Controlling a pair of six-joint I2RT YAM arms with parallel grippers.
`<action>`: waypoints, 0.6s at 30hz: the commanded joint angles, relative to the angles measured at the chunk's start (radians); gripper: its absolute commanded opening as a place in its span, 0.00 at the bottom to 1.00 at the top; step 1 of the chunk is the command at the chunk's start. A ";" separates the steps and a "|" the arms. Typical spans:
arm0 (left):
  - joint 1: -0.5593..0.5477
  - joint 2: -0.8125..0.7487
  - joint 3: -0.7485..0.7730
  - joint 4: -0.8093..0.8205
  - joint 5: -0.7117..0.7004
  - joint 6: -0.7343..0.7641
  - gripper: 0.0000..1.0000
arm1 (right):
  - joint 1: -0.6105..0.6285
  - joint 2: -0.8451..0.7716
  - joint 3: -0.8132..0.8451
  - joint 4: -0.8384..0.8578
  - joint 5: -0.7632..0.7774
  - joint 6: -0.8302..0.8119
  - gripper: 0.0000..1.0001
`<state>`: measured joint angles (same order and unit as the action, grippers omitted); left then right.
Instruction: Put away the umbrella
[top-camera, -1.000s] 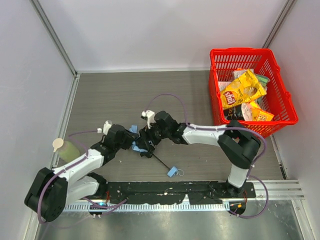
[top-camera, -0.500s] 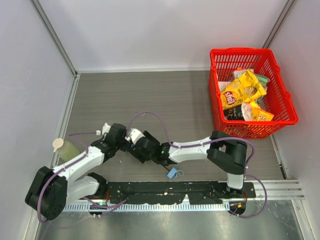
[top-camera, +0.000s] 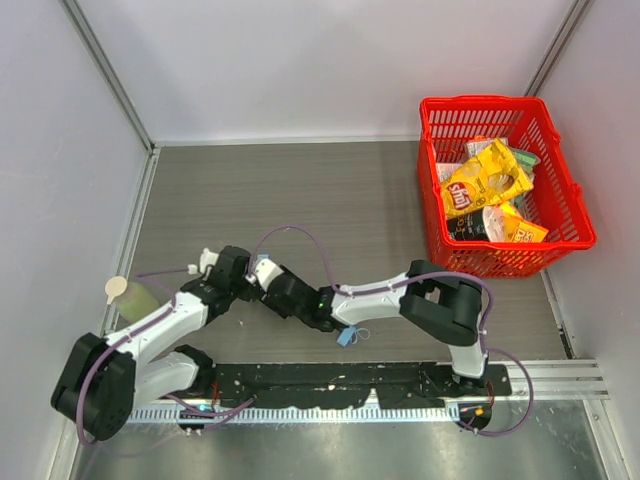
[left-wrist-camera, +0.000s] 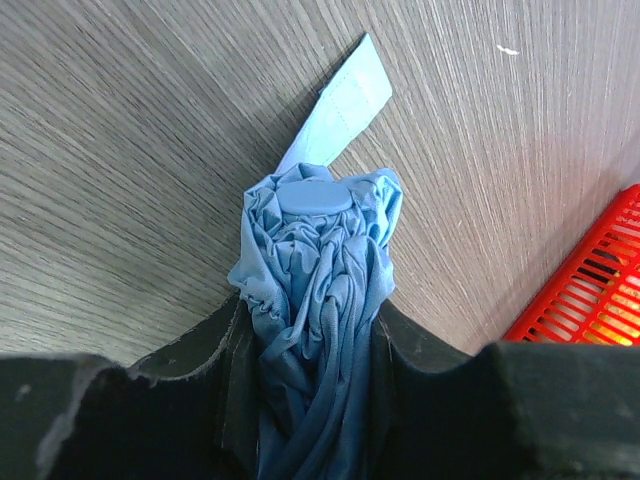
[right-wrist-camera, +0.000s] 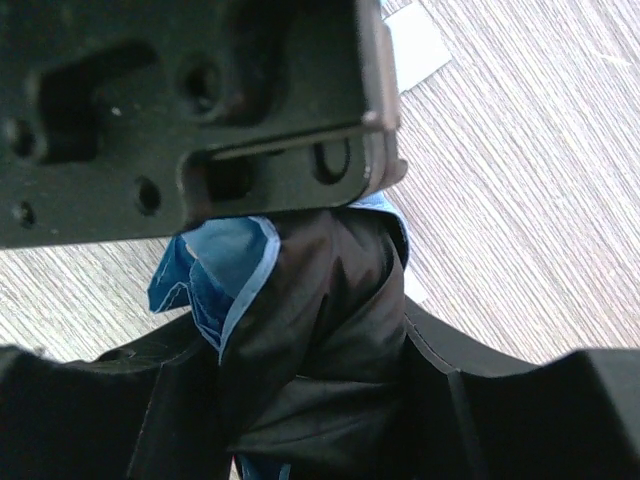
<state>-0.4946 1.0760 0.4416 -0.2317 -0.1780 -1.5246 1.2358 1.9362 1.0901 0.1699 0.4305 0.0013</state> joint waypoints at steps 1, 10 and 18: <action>-0.016 -0.042 0.020 0.015 0.092 -0.045 0.00 | -0.065 -0.022 -0.013 0.129 -0.047 -0.009 0.04; -0.016 -0.062 -0.032 0.161 0.113 0.033 0.46 | -0.209 -0.154 -0.136 0.210 -0.475 -0.003 0.01; -0.016 -0.184 -0.032 0.198 0.170 0.279 0.86 | -0.320 -0.282 -0.180 0.146 -0.565 -0.044 0.01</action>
<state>-0.5056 0.9783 0.4118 -0.0906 -0.0738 -1.4033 0.9585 1.7733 0.9142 0.2783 -0.0757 -0.0219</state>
